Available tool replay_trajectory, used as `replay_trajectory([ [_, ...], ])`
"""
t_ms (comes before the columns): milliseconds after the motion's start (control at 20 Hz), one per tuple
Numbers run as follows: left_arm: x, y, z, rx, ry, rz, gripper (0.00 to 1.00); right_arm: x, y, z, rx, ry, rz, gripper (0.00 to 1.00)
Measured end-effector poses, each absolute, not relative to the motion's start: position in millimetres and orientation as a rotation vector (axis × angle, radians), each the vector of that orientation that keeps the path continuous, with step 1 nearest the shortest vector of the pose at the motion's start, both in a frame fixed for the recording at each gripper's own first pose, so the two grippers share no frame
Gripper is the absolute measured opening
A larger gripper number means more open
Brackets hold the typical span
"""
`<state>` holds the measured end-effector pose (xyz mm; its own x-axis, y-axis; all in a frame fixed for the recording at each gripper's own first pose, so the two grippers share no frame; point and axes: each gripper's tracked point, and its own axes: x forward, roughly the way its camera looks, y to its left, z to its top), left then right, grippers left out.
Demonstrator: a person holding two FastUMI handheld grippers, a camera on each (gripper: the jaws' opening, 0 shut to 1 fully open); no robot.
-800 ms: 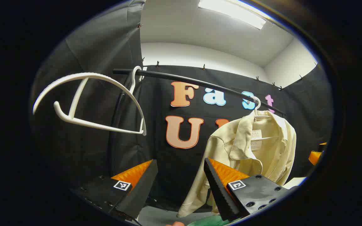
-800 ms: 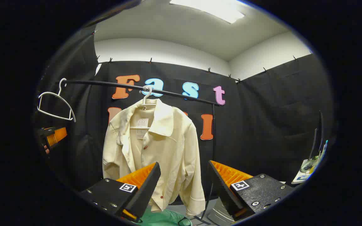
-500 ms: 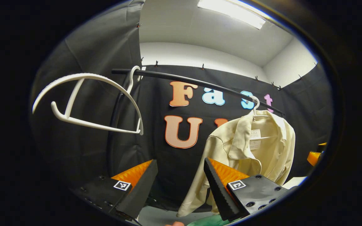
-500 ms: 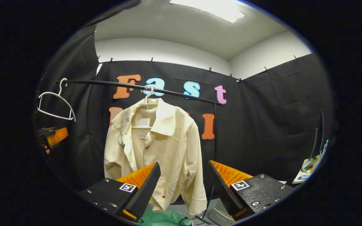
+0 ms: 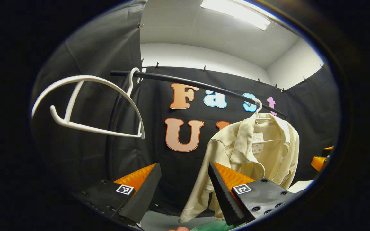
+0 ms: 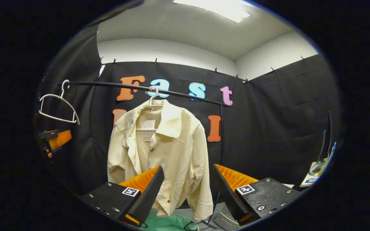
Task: Grasp the clothes on the hanger with both hands and then place them into the laundry hamper below.
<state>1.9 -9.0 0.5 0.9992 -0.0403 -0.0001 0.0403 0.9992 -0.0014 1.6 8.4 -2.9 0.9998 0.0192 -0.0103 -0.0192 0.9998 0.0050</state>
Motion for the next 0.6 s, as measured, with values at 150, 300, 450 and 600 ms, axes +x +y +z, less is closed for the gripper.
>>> replay_trajectory([
  [150,3.9,-13.3,0.6,-0.002,-0.002,-0.05,0.96,2.9,11.0,-2.6,0.008,0.01,0.025,0.94],
  [300,4.4,-17.3,1.6,-0.004,-0.003,-0.064,1.0,6.9,18.9,-1.2,0.016,0.008,0.042,0.94],
  [450,4.1,-21.2,2.4,-0.005,-0.005,-0.085,0.96,17.4,39.3,9.0,0.056,-0.004,0.087,0.94],
  [600,1.8,-28.2,4.3,-0.02,-0.006,-0.105,0.96,41.8,71.7,10.1,0.076,-0.011,0.155,0.93],
])
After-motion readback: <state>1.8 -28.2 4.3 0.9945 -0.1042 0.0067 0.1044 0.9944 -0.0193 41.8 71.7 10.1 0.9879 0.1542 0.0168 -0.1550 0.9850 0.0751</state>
